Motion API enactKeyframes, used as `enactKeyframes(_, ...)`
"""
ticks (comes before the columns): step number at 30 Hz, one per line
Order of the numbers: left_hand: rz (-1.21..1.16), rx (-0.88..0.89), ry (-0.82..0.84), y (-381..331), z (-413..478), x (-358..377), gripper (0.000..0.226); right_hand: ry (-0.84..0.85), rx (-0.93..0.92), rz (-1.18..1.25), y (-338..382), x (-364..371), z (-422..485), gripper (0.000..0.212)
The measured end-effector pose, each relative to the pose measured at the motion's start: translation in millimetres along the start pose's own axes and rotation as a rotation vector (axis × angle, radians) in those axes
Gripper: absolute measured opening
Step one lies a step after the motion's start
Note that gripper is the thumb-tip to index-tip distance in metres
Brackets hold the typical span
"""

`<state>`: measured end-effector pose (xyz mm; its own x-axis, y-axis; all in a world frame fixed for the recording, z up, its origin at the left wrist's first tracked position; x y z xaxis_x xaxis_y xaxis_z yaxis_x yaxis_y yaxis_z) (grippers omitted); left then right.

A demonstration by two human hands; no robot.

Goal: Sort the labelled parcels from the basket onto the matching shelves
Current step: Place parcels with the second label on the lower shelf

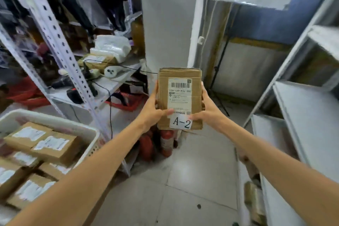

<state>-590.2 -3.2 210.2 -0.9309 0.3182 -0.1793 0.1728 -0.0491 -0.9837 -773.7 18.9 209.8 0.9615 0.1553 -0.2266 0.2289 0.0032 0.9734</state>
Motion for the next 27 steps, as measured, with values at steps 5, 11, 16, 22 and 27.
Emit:
enactKeyframes(5, -0.047, 0.019, 0.255, -16.8, 41.5, 81.4, 0.118, -0.199, 0.064, 0.018, -11.2, -74.8, -44.5, 0.134)
enactKeyframes(11, -0.091, 0.069, 0.567, -45.0, 69.0, 175.9, 0.116, -0.489, 0.137, 0.067, -15.2, -136.5, -108.9, 0.116)
enactKeyframes(16, -0.092, 0.079, 0.788, -60.1, 68.0, 246.5, 0.112, -0.689, 0.135, 0.046, -15.4, -165.4, -160.0, 0.099)
enactKeyframes(22, -0.083, 0.046, 1.054, -55.1, 48.3, 316.0, 0.109, -0.963, 0.254, 0.025, -36.5, -172.8, -224.7, 0.093)
enactKeyframes(27, -0.033, 0.008, 1.214, -44.8, 28.2, 365.0, 0.106, -1.178, 0.351, 0.057, -55.1, -167.9, -270.1, 0.097)
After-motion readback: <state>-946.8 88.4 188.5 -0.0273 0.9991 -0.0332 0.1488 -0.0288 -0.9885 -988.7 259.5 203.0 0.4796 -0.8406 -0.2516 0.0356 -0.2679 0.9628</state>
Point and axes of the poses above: each hand's wrist, its own z-axis towards the middle knuckle, its own x-axis out of the palm, y = z × x, the point moved 6 cm from there along z, towards the middle knuckle, and after that the axes turned 3 degrees about z, right-handed, at the moved point
